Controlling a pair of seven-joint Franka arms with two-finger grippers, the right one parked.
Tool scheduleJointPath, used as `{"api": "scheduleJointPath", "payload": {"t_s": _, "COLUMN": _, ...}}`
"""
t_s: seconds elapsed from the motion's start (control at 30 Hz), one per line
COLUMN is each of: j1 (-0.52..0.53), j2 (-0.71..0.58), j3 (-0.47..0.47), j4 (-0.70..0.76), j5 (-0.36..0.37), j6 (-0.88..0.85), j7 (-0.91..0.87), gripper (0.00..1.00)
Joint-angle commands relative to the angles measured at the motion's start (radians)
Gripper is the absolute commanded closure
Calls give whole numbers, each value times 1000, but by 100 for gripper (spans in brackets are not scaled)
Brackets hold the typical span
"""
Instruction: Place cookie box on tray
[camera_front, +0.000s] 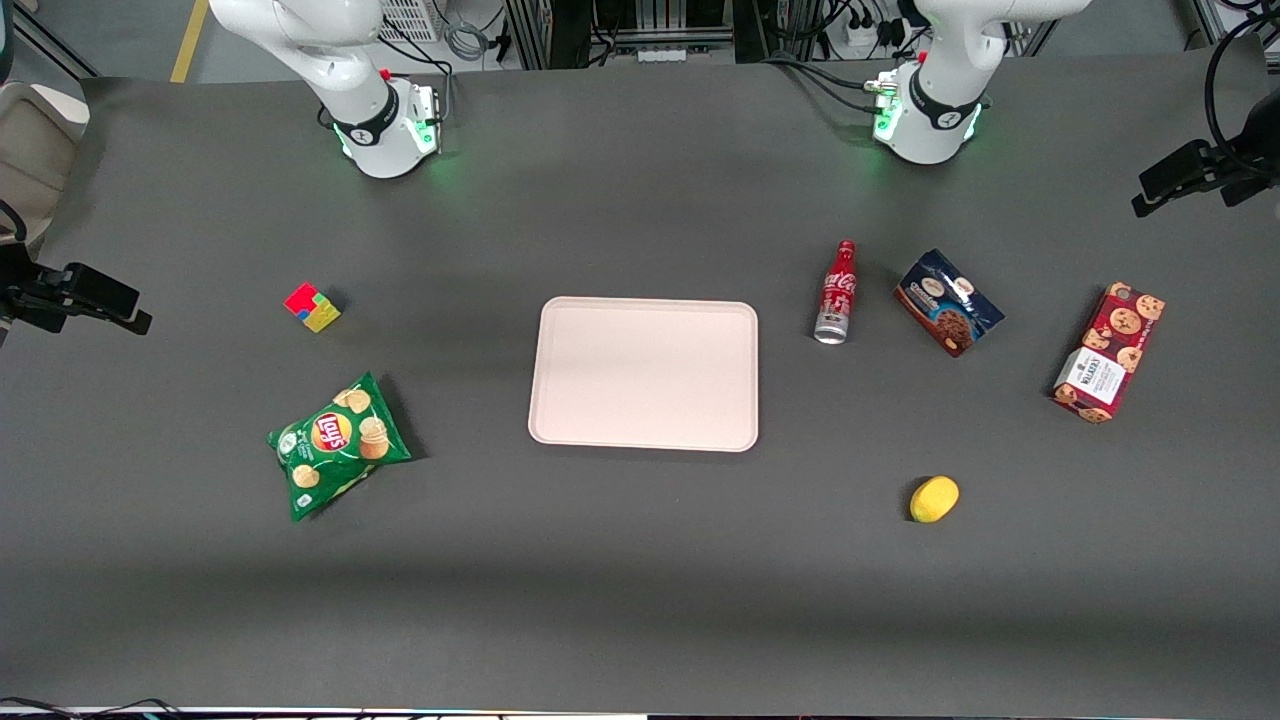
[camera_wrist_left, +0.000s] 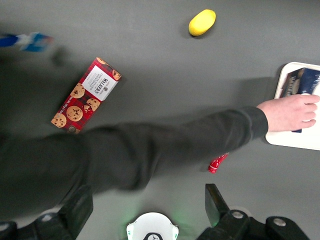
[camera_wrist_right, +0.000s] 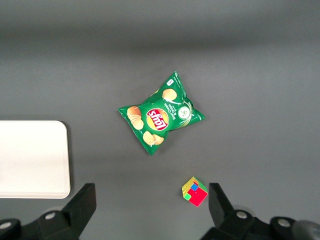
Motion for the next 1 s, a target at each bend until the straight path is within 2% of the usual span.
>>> {"api": "scheduleJointPath", "payload": {"t_s": 0.0, "j1": 11, "j2": 9, "j3": -7, "j4": 26, "j5": -4, "j6": -8, "j7": -17, "gripper": 0}}
{"api": "scheduleJointPath", "payload": {"t_s": 0.97, "j1": 17, "j2": 14, "j3": 0, "j4": 40, "j5": 0, "j6": -12, "j7": -18, "gripper": 0}}
